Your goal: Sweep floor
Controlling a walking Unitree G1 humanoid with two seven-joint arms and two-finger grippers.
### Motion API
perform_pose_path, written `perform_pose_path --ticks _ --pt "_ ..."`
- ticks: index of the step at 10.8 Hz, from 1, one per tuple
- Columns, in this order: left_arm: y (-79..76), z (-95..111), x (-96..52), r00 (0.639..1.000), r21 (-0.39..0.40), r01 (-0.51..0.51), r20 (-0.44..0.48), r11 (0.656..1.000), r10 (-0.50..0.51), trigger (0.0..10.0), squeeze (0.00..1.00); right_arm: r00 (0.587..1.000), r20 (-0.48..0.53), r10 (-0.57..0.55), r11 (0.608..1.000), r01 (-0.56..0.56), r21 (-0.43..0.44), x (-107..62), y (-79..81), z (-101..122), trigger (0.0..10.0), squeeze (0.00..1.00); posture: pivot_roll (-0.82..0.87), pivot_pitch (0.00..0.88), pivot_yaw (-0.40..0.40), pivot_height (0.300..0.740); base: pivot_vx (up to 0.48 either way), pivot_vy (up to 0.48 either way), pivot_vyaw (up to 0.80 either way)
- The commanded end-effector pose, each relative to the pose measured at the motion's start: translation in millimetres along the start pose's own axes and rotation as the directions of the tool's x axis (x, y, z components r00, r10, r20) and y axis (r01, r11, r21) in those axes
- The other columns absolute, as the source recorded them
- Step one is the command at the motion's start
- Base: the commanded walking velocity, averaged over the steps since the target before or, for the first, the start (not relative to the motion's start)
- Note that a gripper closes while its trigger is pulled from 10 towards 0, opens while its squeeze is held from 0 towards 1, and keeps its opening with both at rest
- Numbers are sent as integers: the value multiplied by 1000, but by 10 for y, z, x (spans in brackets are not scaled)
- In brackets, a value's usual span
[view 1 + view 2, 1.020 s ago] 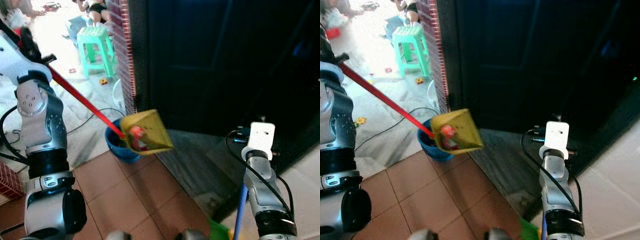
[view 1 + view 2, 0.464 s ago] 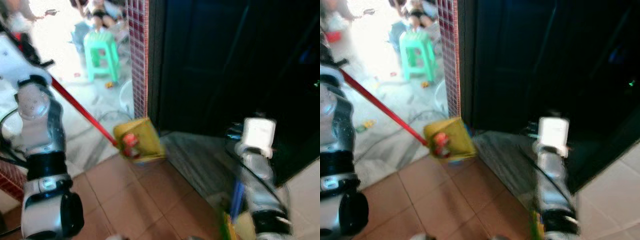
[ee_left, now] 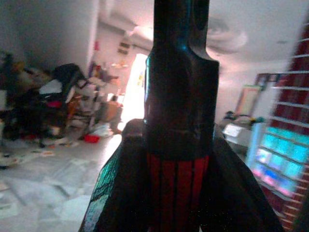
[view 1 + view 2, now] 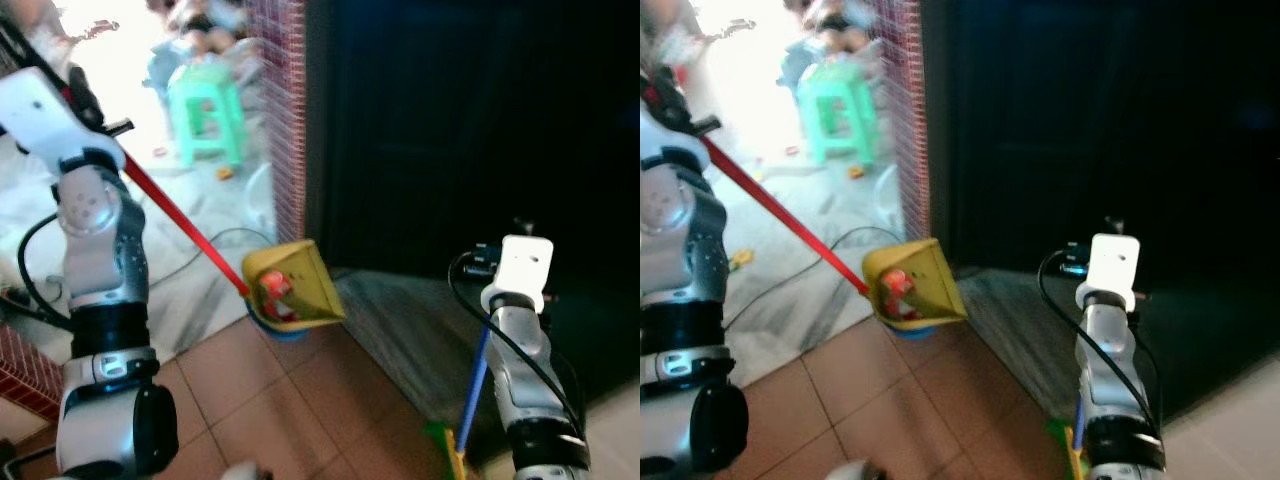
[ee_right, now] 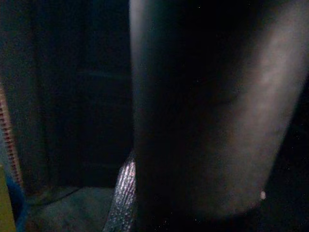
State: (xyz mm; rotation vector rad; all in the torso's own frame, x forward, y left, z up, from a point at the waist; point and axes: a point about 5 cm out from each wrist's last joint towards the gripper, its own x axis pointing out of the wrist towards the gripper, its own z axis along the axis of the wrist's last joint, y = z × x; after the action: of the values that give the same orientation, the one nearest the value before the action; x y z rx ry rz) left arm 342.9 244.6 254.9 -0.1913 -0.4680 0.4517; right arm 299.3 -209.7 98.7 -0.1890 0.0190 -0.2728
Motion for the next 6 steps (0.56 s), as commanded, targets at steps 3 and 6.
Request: perform_pose_path --ticks 3,6 --pt "-54 279 69 991 11 14 133 1000 -15 10000 0 999 44 -5 1000 4 10 31 -17 95 10000 0 -83 0 11 740 477 0 0" --pt "-76 325 64 984 52 30 173 998 -39 10000 0 999 47 -3 1000 3 4 35 -15 96 10000 0 -79 0 10 740 469 0 0"
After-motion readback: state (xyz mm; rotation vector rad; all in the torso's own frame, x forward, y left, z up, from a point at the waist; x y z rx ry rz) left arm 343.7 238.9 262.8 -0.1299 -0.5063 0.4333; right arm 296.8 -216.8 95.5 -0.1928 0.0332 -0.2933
